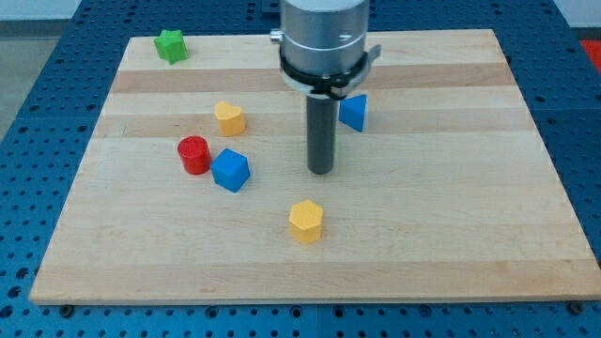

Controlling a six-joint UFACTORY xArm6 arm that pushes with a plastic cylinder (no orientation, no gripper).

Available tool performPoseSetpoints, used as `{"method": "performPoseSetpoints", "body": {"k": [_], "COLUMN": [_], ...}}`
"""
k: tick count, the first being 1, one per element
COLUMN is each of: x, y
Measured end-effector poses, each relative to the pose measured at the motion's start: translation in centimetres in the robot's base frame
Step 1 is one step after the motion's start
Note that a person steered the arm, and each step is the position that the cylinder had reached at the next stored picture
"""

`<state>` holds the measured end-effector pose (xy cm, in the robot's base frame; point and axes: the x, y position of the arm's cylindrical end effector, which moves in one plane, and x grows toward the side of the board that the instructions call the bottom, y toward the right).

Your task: Push the green circle towards the center right of the board

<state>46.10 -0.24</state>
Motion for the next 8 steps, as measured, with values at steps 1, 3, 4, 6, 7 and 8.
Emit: {"method": "performPoseSetpoints", "body": {"k": [1, 3, 4, 6, 7, 8], "x": [0.3, -3.3, -3.3, -3.8, -4.3, -4.6], "y": [-3.5, -3.2, -1.3, 9.0, 13.1, 16.7]}}
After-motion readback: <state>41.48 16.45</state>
